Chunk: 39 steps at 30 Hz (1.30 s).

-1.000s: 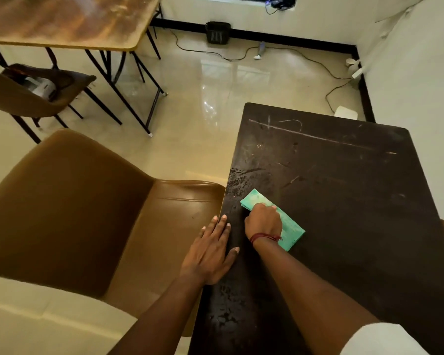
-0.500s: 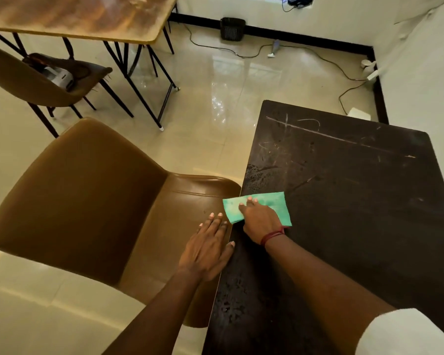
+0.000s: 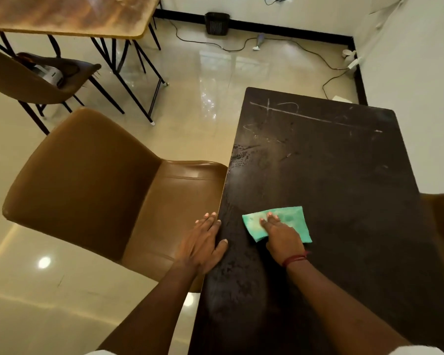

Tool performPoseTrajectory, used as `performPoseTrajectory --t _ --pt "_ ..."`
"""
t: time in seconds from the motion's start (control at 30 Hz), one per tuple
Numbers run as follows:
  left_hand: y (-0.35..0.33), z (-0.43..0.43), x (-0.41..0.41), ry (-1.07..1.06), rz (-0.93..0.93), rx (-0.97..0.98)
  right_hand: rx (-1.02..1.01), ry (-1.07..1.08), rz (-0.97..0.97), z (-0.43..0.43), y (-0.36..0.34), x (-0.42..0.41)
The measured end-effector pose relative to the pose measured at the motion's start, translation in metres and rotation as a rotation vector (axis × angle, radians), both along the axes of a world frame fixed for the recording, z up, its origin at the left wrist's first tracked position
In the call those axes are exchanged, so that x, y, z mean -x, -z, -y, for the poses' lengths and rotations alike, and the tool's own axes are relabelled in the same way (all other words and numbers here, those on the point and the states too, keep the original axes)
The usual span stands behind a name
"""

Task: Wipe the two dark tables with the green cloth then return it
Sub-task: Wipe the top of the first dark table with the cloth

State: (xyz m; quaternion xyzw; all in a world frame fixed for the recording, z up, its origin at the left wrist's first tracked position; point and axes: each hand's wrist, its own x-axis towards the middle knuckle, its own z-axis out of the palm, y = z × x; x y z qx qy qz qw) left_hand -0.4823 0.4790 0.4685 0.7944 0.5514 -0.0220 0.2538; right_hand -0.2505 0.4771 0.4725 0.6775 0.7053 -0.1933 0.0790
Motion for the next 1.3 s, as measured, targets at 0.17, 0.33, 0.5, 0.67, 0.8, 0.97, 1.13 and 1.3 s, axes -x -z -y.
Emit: performPoseTrajectory --t 0.17,0.33,0.5,0.67,0.8,0.97,1.13,1.3 --pt "-0.001 0.038 -0.001 -0.053 0.044 0.051 -0.038 0.048 0.013 0.068 0.012 0.057" --pt "-0.007 0.075 -0.005 -0.095 0.05 0.077 -0.057 -0.257 -0.013 0.132 0.01 0.075" --pt "-0.016 0.117 -0.001 -0.077 0.02 0.059 -0.063 -0.178 -0.105 0.169 0.009 0.028" --pt "-0.015 0.156 0.01 0.05 -0.12 0.119 -0.086 0.151 -0.046 0.226 0.01 0.037" --pt "-0.009 0.182 0.015 0.138 -0.199 0.105 -0.084 0.096 -0.023 0.266 0.01 0.081" --pt "-0.004 0.211 0.021 0.208 -0.206 0.049 -0.131 -0.017 -0.071 0.297 0.011 0.076" --pt "-0.005 0.226 0.036 0.277 -0.217 0.039 -0.098 0.141 -0.04 0.33 0.01 0.07" --pt "-0.005 0.242 0.059 0.362 -0.216 -0.002 -0.076 0.319 -0.022 0.365 0.007 0.104"
